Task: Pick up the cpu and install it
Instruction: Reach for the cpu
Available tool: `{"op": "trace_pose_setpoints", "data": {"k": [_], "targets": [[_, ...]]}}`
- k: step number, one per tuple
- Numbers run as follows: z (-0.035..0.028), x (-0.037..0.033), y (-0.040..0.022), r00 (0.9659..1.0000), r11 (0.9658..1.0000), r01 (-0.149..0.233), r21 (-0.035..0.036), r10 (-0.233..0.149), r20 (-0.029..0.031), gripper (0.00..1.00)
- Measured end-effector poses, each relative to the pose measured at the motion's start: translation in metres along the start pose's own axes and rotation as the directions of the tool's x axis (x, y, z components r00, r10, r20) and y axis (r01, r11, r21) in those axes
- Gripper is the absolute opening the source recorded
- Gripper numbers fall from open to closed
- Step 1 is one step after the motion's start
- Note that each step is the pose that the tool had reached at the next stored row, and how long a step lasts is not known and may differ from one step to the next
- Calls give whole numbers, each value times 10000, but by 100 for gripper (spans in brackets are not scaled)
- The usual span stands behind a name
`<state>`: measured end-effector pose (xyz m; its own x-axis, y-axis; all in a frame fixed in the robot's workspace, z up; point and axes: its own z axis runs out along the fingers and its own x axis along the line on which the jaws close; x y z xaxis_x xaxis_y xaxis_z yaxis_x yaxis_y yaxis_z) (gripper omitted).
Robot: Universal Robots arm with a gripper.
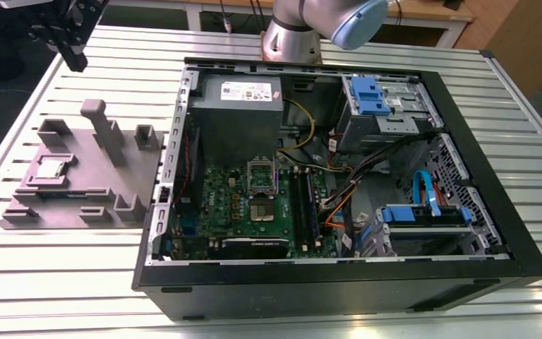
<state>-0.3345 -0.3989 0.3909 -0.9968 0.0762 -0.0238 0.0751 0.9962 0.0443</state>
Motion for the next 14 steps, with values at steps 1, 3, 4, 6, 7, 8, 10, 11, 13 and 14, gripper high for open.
{"op": "trace_pose_setpoints", "data": {"k": [1,3,4,6,7,8,10,11,13,14], "targets": [[0,2,0,10000,10000,0,0,0,0,10],[0,6,0,10000,10000,0,0,0,0,10],[0,7,-1,10000,10000,0,1,0,0,10],[0,11,-1,10000,10000,0,0,0,0,10],[0,13,-1,10000,10000,0,0,0,0,10],[0,15,-1,10000,10000,0,0,0,0,10],[0,20,-2,10000,10000,0,0,0,0,10],[0,21,-2,10000,10000,0,0,0,1,10],[-2,54,-4,10000,10000,0,1,0,0,10],[-1,56,-4,10000,10000,0,0,0,0,10]]}}
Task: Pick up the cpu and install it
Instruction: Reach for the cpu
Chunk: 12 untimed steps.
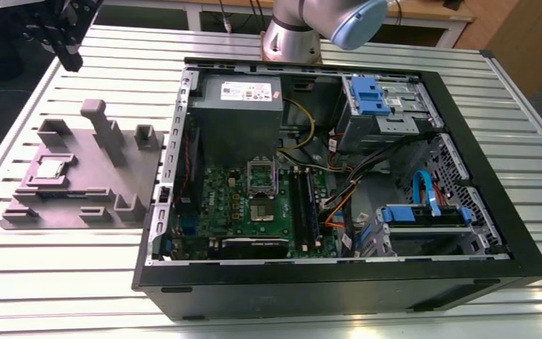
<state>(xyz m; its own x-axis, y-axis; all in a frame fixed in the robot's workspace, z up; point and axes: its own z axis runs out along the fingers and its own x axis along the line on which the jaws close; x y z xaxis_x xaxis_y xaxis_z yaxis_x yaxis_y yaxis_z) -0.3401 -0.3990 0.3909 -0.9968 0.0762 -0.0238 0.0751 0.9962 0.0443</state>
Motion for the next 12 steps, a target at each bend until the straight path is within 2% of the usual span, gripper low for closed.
{"op": "trace_pose_setpoints", "data": {"k": [12], "targets": [[-1,42,-3,10000,10000,-1,0,1,1,10]]}}
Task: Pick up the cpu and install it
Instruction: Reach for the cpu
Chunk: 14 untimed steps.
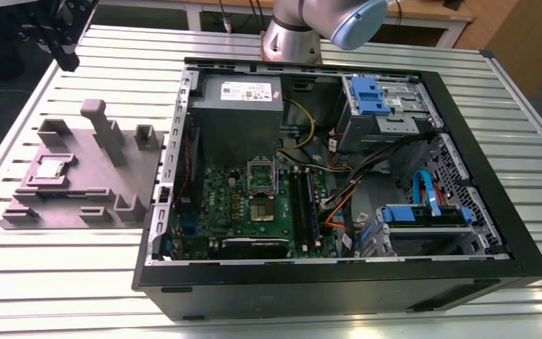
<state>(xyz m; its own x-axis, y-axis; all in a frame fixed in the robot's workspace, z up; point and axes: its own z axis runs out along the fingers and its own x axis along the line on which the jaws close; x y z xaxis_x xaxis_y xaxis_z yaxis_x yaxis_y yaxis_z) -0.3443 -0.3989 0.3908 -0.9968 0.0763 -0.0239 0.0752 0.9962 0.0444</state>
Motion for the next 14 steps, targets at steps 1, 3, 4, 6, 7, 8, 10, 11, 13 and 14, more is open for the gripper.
{"op": "trace_pose_setpoints", "data": {"k": [1,3,4,6,7,8,10,11,13,14], "targets": [[0,5,0,10000,10000,0,0,0,-1,10],[-1,11,-1,10000,10000,1,1,-1,-1,10],[-1,17,-1,10000,10000,0,0,0,-1,10],[-1,30,-2,10000,10000,0,0,0,-1,10],[-1,38,-3,10000,10000,0,0,0,-1,10],[-1,47,-4,10000,10000,0,0,0,-1,10],[-2,61,-5,10000,10000,0,1,0,-1,10],[-2,67,-5,10000,10000,0,0,0,-1,10],[-2,81,-6,10000,10000,1,1,-1,-1,10],[-2,87,-7,10000,10000,0,0,0,-1,10]]}}
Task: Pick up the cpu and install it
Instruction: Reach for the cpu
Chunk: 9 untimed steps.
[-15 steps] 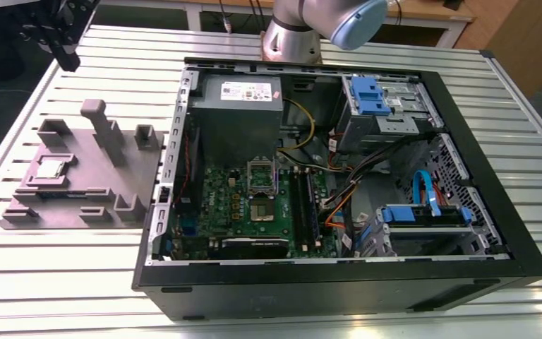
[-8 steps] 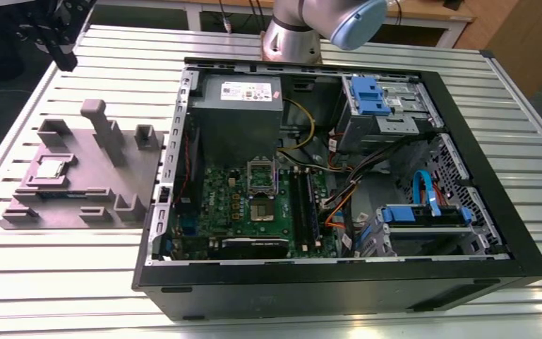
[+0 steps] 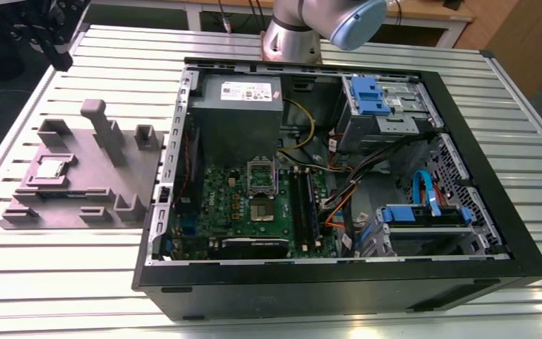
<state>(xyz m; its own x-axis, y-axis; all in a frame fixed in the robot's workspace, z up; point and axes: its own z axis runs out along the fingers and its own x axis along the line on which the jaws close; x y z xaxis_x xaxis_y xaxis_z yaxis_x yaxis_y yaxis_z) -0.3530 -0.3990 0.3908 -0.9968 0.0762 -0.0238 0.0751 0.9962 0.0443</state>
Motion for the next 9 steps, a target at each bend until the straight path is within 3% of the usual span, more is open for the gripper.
{"op": "trace_pose_setpoints", "data": {"k": [9], "targets": [[1,51,-4,10000,10000,0,1,0,-1,10]]}}
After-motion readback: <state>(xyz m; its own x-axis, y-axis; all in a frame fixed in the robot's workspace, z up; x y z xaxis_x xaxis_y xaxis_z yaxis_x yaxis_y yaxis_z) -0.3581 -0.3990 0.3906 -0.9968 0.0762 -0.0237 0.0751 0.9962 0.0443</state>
